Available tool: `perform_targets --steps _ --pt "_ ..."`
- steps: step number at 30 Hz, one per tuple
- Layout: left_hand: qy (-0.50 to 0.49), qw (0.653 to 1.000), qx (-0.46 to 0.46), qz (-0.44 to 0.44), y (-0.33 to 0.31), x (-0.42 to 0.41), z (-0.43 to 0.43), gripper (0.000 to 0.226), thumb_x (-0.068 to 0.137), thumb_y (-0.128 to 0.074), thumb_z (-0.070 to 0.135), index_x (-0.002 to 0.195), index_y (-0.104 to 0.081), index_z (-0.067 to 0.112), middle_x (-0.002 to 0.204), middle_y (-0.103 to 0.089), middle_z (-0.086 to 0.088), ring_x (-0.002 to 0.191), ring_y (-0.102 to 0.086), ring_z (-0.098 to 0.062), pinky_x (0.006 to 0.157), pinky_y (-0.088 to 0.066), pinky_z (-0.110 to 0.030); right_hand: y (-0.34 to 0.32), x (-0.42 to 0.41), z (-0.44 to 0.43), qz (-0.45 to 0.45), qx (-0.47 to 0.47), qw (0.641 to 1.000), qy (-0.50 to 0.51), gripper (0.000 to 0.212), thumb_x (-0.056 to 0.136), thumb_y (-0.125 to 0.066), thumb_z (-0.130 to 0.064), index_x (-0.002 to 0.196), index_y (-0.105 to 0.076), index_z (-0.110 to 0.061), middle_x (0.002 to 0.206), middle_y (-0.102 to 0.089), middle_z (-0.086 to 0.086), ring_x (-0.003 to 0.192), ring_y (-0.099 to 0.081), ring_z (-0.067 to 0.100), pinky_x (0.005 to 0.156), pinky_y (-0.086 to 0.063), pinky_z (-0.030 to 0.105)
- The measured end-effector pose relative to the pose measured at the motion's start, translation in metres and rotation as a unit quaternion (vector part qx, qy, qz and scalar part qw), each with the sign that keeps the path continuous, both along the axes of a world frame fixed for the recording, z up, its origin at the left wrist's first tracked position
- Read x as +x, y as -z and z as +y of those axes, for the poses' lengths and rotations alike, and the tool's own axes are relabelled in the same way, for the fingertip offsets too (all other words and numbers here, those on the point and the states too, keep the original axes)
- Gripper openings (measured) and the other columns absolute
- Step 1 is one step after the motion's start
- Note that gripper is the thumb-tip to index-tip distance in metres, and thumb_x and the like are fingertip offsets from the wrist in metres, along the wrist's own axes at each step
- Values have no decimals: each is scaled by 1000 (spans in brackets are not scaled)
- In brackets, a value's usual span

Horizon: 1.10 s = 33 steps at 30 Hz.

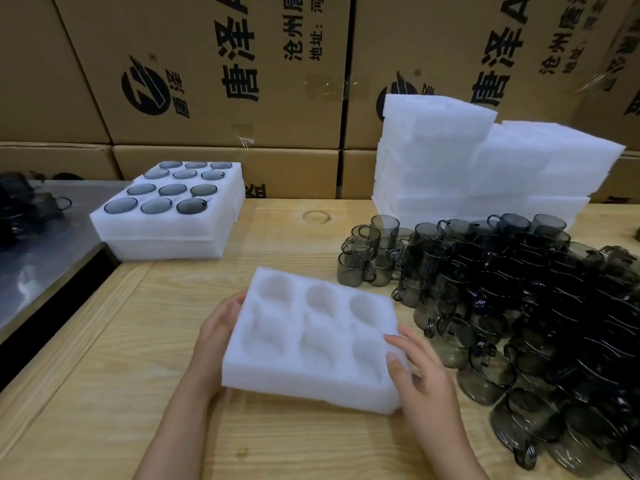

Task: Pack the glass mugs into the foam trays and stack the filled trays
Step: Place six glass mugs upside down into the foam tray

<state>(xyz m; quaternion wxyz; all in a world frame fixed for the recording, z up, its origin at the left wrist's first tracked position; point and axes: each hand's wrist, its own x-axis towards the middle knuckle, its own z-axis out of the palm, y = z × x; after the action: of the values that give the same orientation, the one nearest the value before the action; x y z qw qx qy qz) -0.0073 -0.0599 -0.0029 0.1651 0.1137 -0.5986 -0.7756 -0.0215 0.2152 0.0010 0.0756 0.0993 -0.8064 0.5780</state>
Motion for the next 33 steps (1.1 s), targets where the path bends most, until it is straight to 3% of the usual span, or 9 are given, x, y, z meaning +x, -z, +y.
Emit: perform_targets --steps 4,7,10,12,16,21,25,30,33 --pt "5 996 -85 7 10 -4 3 18 75 -68 1 93 -65 4 115 -67 -2 108 -61 -16 88 -49 -28 -11 -3 9 24 107 992 54 15 88 -61 -15 96 -66 -27 129 -51 -15 108 -47 1 89 -31 19" --pt "-7 995 -98 14 11 -5 12 24 74 -54 -1 96 -55 10 106 -70 -2 96 -65 -11 71 -50 -19 -28 -8 11 6 243 969 46 16 91 -53 -30 101 -65 -25 126 -49 -17 95 -47 4 79 -36 26" --pt "-2 996 -86 18 8 -6 9 51 62 -51 8 112 -55 17 119 -64 -1 110 -58 -8 88 -47 -26 -49 -25 -1 30 398 915 57 31 93 -43 -42 111 -62 -24 119 -54 -12 104 -49 12 78 -42 28" --pt "9 995 -99 20 5 -6 7 56 63 -51 8 118 -57 17 122 -63 0 116 -56 -9 92 -45 -23 -63 -47 -15 74 397 913 57 33 93 -45 -38 115 -61 -20 118 -57 -4 109 -47 18 83 -40 30" --pt "18 987 -159 22 7 -4 10 30 90 -57 5 115 -63 20 113 -69 7 111 -61 -10 82 -47 -12 -82 -108 -49 133 404 905 26 44 93 -51 -29 133 -46 -13 134 -45 6 119 -39 27 96 -36 36" --pt "35 984 -176 -10 7 -3 7 53 73 -65 30 126 -57 31 126 -62 6 122 -51 -5 99 -44 -29 -85 -158 -73 127 490 862 21 41 93 -49 -17 132 -43 -6 140 -35 13 126 -33 32 97 -37 39" --pt "58 984 -168 1 7 -6 5 54 72 -66 23 125 -57 29 126 -62 12 121 -53 -4 88 -46 -14 -81 -169 -81 122 532 837 19 27 93 -50 -10 118 -56 -3 135 -37 14 125 -32 32 95 -37 38" --pt "67 984 -166 18 9 -7 5 55 72 -65 18 126 -56 22 126 -63 8 120 -55 -5 88 -45 -14 -78 -170 -80 154 503 850 12 22 91 -55 -9 112 -62 -4 131 -43 9 123 -35 27 91 -38 37" --pt "60 984 -167 25 9 -7 5 56 70 -66 18 126 -57 20 127 -62 5 121 -54 -9 91 -46 -18 -84 -156 -83 145 392 909 -13 14 89 -59 -14 96 -67 -5 131 -46 6 123 -33 25 95 -35 33"
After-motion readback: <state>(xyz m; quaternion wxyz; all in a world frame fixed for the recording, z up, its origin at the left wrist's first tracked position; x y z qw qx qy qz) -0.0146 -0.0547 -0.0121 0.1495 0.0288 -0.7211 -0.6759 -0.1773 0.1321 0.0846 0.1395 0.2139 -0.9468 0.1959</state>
